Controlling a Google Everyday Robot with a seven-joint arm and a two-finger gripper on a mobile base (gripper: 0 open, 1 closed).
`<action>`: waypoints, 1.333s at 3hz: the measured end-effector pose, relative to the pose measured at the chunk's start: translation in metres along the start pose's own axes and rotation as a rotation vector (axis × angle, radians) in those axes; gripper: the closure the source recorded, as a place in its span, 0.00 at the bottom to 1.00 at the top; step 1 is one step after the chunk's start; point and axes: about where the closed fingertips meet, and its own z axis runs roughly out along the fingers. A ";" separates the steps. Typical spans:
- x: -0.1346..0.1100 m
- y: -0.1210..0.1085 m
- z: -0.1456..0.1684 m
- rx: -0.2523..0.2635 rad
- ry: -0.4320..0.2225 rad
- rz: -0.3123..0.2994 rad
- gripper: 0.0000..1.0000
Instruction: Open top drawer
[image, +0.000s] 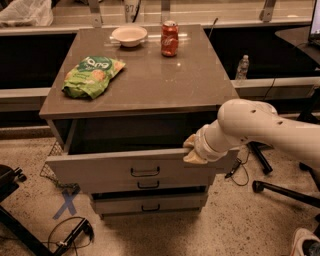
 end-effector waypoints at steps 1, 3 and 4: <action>0.014 0.020 -0.023 -0.038 0.078 0.027 1.00; 0.020 0.040 -0.040 -0.058 0.109 0.068 1.00; 0.021 0.045 -0.045 -0.064 0.115 0.077 1.00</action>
Offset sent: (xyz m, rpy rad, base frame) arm -0.1367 -0.0815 0.0624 -0.2465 0.2486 -0.1639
